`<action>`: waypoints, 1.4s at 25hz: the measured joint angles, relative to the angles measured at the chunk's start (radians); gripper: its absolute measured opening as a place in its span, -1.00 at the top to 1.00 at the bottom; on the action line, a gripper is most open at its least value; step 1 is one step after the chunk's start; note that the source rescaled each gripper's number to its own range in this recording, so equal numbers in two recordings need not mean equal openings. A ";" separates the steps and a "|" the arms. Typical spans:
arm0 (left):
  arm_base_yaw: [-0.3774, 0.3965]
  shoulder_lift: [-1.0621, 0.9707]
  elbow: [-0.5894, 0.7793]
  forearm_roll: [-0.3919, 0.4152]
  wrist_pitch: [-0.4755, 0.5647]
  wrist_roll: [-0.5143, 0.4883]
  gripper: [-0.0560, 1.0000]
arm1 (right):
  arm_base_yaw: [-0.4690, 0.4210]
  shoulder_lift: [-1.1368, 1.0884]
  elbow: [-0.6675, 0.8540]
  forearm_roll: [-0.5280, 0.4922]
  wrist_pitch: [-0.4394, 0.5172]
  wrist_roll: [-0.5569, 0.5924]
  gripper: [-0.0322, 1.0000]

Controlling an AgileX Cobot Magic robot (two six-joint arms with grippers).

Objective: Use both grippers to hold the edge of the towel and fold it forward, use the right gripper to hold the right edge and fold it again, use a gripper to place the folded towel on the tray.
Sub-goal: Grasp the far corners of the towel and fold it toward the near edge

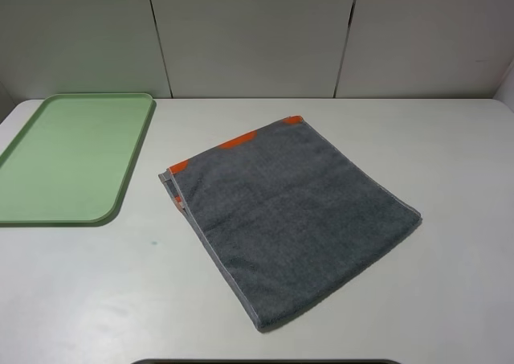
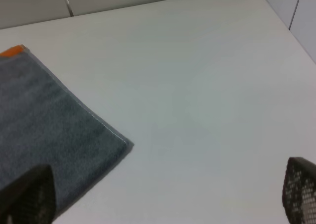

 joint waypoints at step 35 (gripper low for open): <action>0.000 0.000 0.000 0.012 0.000 0.000 -1.00 | 0.000 0.000 0.000 0.000 0.000 0.000 -1.00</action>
